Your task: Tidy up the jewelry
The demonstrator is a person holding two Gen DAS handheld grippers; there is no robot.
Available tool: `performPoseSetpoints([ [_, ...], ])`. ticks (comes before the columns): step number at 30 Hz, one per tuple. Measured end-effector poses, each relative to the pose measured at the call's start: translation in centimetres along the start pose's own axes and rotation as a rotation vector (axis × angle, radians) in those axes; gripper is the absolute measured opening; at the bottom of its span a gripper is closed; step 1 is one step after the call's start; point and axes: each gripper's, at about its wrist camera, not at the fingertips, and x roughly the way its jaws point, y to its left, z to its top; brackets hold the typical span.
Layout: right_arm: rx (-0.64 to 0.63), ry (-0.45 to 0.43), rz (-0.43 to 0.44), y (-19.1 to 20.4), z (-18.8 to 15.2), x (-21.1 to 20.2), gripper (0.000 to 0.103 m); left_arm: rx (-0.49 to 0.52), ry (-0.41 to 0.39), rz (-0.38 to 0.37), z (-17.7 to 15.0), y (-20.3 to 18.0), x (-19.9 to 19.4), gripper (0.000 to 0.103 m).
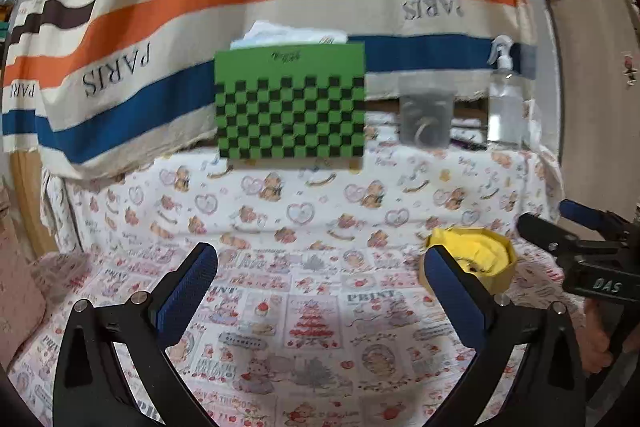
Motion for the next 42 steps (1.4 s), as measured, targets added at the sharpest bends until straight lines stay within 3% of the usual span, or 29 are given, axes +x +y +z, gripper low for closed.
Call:
performPoseSetpoints([
  [2, -0.002, 0.016, -0.011, 0.0, 0.0, 0.3, 0.103, -0.011, 0.060, 0.019, 0.0, 0.2, 1.1, 0.103],
  [7, -0.026, 0.015, -0.045, 0.4, 0.0, 0.3, 0.103, -0.045, 0.084, 0.030, -0.2, 0.9, 1.6, 0.103],
  [18, -0.029, 0.016, -0.046, 0.5, 0.0, 0.3, 0.103, -0.014, 0.026, 0.056, -0.1, 0.3, 0.4, 0.103],
  [42, -0.030, 0.016, -0.049, 0.5, 0.0, 0.2, 0.103, -0.023, 0.018, 0.085, -0.1, 0.6, 0.2, 0.103],
])
